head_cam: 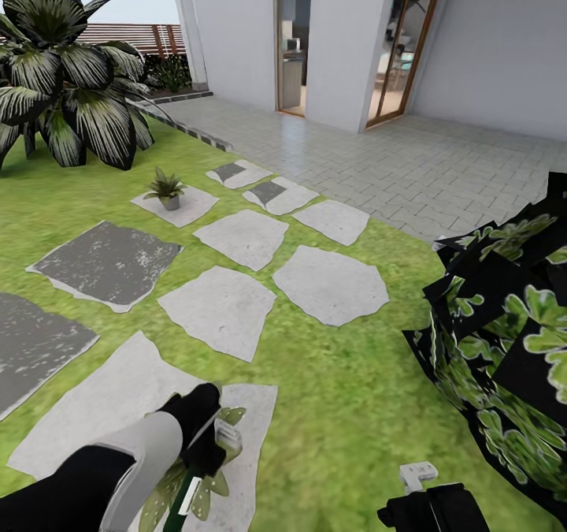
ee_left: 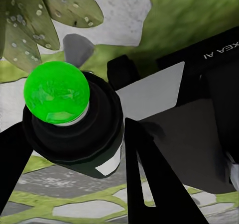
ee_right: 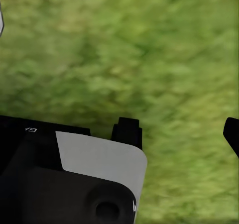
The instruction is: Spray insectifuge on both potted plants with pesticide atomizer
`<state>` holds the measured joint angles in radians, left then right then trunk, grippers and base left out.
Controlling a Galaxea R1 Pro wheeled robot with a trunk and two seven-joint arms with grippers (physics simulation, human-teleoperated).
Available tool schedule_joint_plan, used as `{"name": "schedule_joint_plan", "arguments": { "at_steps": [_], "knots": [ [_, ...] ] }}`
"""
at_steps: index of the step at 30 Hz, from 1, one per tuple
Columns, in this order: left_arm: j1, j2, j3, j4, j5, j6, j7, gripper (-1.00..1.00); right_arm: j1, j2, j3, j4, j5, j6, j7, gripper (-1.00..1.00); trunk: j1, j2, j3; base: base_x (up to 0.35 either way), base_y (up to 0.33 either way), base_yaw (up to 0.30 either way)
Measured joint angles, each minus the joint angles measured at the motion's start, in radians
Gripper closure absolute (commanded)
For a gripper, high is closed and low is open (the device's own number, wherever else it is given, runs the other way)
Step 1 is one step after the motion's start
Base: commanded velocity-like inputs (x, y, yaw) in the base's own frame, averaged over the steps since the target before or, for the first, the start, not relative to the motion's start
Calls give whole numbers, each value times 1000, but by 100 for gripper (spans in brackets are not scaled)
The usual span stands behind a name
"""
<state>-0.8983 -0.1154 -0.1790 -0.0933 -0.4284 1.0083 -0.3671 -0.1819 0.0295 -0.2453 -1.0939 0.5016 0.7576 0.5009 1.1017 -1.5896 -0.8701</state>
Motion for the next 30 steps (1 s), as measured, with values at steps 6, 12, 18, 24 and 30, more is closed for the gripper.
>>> {"name": "schedule_joint_plan", "arguments": {
  "at_steps": [6, 12, 18, 24, 30],
  "knots": [
    [-17, 26, -4, 0, -6, -1, 0, 100, 0, 0, 0, 1, 0, 0, 0, -100, 0, 0, 0, 0, 0, 0],
    [-35, 41, 3, 1, -2, 0, -1, 100, 0, 0, 0, 2, 0, 0, 0, -100, 0, 0, 0, 0, 0, 0],
    [-38, 44, 0, 0, -3, 0, 0, 100, 0, 0, 0, 1, 0, 0, 0, -100, 0, 0, 0, 0, 0, 0],
    [-58, 89, -5, 0, -8, -1, 0, 100, 0, 0, 0, 1, 0, 0, 0, -100, 0, 0, 0, 0, 0, 0],
    [-72, 137, 0, 0, -9, 0, 0, 100, 0, 0, 0, 1, 0, 0, 0, -100, 0, 0, 0, 0, 0, 0]
  ]
}}
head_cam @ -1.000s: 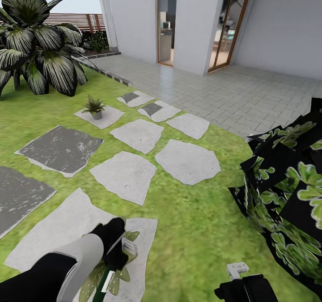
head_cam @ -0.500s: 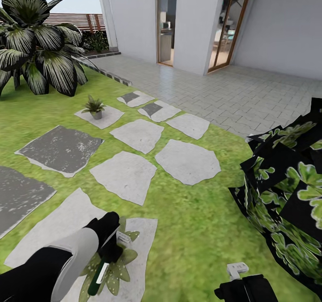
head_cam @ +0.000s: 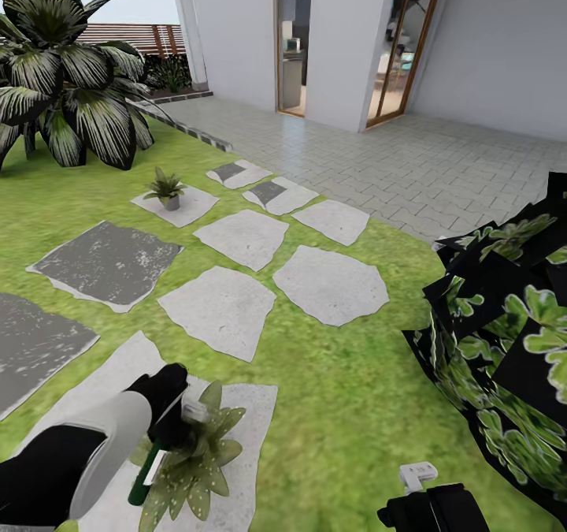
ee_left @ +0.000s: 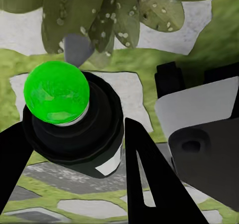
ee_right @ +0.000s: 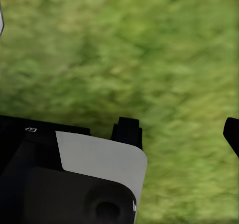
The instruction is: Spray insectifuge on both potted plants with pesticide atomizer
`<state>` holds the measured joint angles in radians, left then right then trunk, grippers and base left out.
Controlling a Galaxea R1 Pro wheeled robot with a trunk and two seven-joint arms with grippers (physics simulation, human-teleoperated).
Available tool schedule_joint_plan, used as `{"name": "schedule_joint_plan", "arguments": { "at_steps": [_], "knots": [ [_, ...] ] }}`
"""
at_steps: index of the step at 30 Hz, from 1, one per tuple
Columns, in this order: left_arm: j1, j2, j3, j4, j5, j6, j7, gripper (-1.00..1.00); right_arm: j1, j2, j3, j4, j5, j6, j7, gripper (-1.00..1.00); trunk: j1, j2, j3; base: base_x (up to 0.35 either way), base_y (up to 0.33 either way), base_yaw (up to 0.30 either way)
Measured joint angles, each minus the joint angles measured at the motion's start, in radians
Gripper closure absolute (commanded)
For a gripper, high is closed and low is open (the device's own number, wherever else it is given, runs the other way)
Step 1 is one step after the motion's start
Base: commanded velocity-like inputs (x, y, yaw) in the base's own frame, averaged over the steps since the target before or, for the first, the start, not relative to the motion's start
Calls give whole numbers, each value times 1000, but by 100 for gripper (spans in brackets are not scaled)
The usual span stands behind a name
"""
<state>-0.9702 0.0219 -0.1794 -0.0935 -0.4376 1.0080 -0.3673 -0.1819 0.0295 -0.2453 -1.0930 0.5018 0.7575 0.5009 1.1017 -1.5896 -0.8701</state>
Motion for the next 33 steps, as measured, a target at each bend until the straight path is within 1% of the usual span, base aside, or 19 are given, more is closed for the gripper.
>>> {"name": "schedule_joint_plan", "arguments": {
  "at_steps": [2, 5, 9, 24, 33],
  "knots": [
    [-1, 19, -1, 0, -1, 0, 0, 100, 0, 0, 0, 0, 0, 0, 0, -100, 0, 0, 0, 0, 0, 0],
    [-1, 26, 1, 0, 3, 0, 0, 100, 0, 0, 0, -1, 0, 0, -1, -100, 0, 0, 0, 0, 0, 0],
    [-1, 27, 1, 0, 3, 0, 0, 100, 0, 0, 0, -1, 0, 0, -1, -100, 0, 0, 0, -108, 109, -32],
    [-1, 26, 2, -1, 3, 0, -1, 100, 0, 0, 2, -1, 0, -1, -1, -100, 0, 0, 0, -212, 255, -283],
    [4, 25, 2, -1, 3, 1, -1, 100, 0, -1, -2, 0, -1, -1, -2, -100, 0, 0, 0, -205, 274, -42]
  ]
}}
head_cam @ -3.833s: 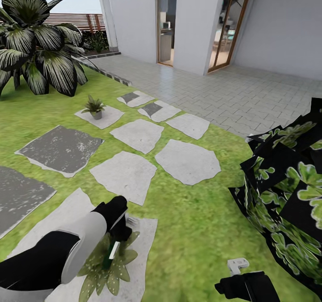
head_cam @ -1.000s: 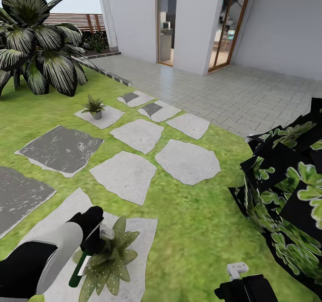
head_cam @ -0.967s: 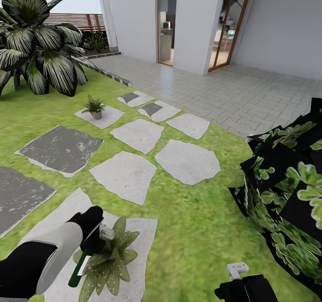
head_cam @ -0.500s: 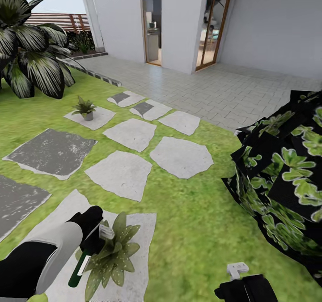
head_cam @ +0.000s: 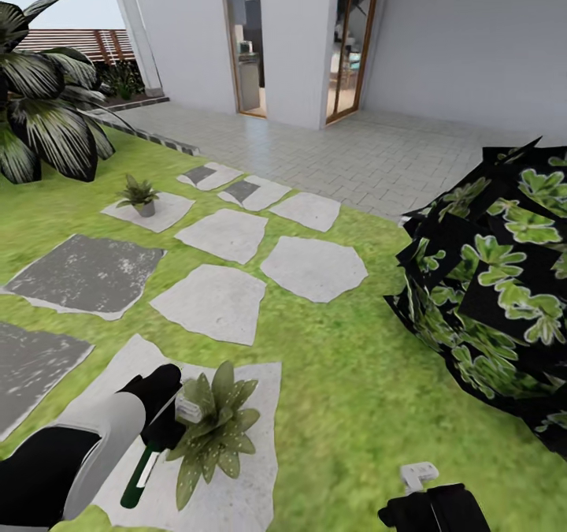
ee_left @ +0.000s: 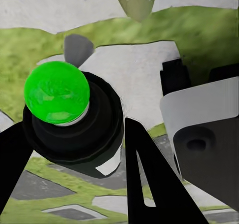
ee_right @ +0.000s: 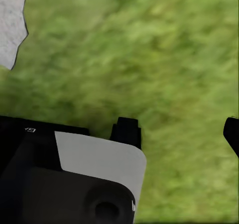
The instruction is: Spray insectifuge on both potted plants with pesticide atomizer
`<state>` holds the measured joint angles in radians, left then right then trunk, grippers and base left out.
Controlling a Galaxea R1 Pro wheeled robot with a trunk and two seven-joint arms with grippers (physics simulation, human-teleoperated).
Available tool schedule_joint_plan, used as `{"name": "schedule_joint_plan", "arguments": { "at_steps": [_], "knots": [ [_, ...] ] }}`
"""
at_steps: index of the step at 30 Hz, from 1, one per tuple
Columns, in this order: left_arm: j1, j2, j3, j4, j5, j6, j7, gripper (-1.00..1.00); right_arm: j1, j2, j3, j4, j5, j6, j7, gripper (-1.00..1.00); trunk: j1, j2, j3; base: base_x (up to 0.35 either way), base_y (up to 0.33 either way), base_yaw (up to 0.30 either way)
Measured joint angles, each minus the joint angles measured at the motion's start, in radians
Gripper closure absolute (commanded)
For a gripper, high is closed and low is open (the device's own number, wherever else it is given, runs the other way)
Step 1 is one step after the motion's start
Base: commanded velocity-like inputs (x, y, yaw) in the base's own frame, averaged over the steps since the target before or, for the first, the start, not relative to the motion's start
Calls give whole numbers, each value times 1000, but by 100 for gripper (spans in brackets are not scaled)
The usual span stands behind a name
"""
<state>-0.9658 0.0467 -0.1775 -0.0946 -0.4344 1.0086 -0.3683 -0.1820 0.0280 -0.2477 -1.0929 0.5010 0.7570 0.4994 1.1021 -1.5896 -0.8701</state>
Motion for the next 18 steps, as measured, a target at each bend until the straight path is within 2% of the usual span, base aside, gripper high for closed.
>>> {"name": "schedule_joint_plan", "arguments": {
  "at_steps": [6, 11, 18],
  "knots": [
    [1, 0, 1, -3, 0, 0, 1, 100, 0, 0, -2, 0, 0, 0, 0, -100, 0, 0, 0, -182, 285, -33],
    [2, -1, 0, -3, 0, 0, 1, 100, 0, 0, -2, -1, 1, 0, 0, -100, 1, 0, 0, -37, 324, -267],
    [2, -1, -1, -3, -1, 0, 1, 100, 0, 0, -3, 0, 1, 0, 0, -100, 0, 0, 0, 83, 327, -299]
  ]
}}
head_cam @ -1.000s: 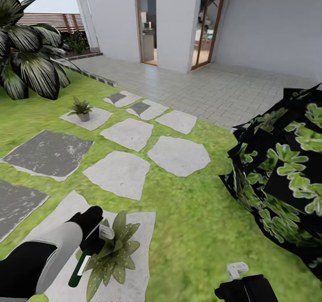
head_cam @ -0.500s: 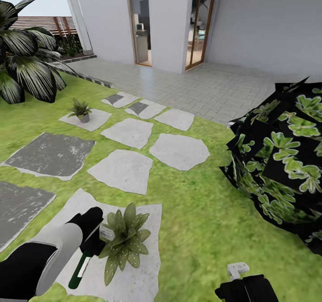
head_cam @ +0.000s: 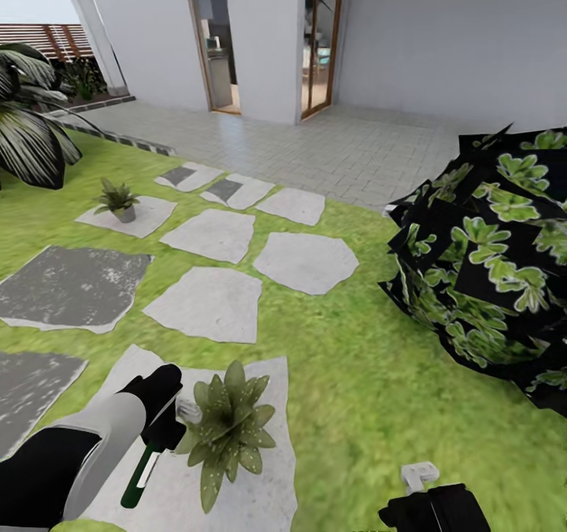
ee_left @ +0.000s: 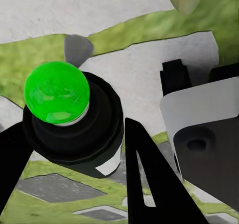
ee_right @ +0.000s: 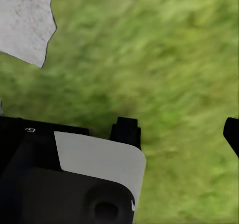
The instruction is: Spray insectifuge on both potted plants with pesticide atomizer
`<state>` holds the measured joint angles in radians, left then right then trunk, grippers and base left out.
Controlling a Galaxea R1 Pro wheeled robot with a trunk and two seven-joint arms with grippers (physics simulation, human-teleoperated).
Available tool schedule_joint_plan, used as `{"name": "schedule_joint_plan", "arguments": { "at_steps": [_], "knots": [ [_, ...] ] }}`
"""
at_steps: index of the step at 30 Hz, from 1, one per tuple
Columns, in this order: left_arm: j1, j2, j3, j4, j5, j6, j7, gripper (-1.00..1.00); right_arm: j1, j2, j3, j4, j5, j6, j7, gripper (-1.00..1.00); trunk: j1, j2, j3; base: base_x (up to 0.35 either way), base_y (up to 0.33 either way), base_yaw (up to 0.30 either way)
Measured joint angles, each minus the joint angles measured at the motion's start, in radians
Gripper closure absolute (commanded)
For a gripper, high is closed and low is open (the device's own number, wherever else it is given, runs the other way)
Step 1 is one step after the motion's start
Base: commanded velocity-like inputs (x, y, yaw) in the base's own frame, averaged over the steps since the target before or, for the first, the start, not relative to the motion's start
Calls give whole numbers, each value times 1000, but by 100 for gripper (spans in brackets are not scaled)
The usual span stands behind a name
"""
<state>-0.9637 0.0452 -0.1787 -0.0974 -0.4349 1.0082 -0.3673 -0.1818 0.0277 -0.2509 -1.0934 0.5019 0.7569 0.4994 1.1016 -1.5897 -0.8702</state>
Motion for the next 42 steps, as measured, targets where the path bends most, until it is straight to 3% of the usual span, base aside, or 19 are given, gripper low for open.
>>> {"name": "schedule_joint_plan", "arguments": {
  "at_steps": [12, 27, 42],
  "knots": [
    [0, 0, 0, 0, 0, 0, 0, 100, 0, 0, 0, 0, 0, 0, 0, -100, 0, 0, 0, -136, 296, -120],
    [0, 0, 0, 0, 0, 0, 0, 100, 0, 0, 1, 0, -1, 0, 0, -100, 0, 0, 0, -64, 284, -293],
    [0, 0, -3, 0, 0, -1, 0, 100, 0, 0, 0, -1, 0, 1, -1, -100, 0, 0, 0, 0, 13, -300]
  ]
}}
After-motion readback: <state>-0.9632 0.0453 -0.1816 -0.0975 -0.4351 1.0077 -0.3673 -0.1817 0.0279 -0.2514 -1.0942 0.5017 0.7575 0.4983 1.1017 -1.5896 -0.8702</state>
